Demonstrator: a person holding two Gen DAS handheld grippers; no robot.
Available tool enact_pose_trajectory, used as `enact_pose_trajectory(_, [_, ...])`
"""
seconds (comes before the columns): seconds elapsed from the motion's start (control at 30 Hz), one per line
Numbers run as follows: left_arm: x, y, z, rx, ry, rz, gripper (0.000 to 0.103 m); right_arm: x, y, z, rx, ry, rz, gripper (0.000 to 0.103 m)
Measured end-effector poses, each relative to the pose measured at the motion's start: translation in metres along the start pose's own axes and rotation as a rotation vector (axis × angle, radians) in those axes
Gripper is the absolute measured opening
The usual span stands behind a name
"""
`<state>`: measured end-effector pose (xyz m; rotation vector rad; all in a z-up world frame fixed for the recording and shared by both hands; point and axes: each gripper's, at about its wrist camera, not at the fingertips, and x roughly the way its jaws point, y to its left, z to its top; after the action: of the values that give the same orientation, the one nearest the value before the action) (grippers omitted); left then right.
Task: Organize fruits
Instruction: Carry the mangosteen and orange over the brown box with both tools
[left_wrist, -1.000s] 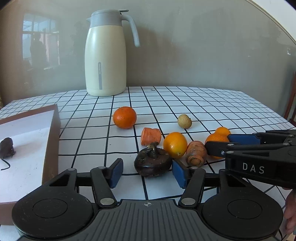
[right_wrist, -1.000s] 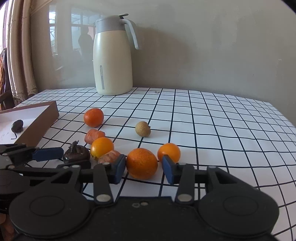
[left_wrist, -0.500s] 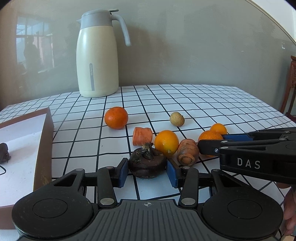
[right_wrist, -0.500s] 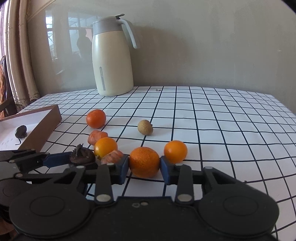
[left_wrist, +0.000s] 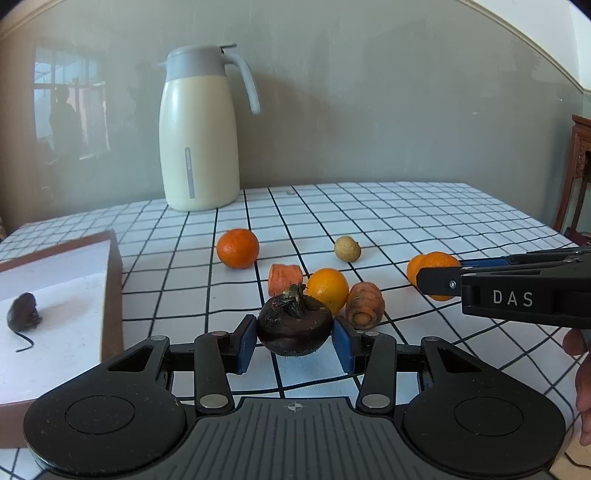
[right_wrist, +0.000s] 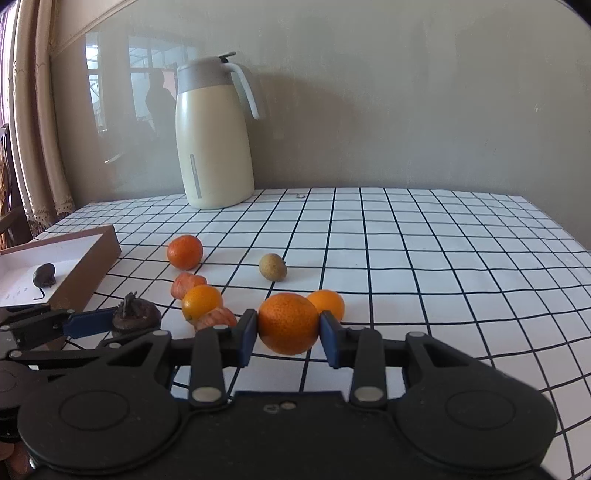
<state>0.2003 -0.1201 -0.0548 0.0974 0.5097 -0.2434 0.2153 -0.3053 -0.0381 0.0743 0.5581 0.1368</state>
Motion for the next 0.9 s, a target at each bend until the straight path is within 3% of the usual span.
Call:
enact_pose_trajectory(0.3, [-0.038, 0.011, 0.008, 0.027, -0.062, 0.023, 0.044, -0.021, 0.014, 0.006, -0.025, -0.048, 0.009, 0.028])
enact_pose_trajectory(0.9, [-0.098, 0.073, 0.009, -0.004, -0.142, 0.139, 0.045, -0.048, 0.070, 0.018, -0.116, -0.142, 0.100, 0.028])
